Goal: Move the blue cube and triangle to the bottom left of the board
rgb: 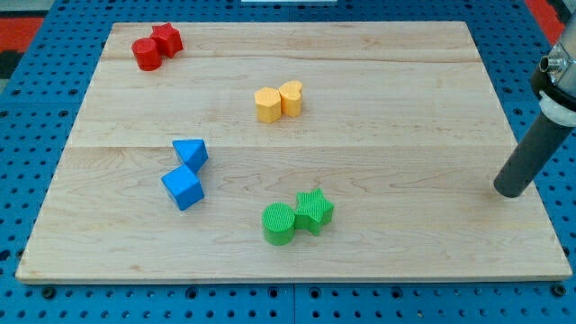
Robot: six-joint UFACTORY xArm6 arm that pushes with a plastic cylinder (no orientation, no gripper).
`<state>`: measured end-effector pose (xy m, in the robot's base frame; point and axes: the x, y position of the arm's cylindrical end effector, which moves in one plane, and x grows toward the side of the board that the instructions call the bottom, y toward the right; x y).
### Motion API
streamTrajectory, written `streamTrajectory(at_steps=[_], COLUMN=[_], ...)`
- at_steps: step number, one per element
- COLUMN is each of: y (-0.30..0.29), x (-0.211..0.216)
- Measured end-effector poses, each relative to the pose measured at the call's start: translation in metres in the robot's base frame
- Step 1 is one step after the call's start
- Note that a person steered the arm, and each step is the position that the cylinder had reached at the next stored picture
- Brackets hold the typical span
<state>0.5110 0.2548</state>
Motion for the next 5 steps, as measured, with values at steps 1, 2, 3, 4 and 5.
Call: streamTrajectory(at_steps=[1,2,3,4,5], y=[0.0,-0.017,-0.065,-0.121,-0.193], x=[0.0,-0.002,-0.021,-0.037,-0.042])
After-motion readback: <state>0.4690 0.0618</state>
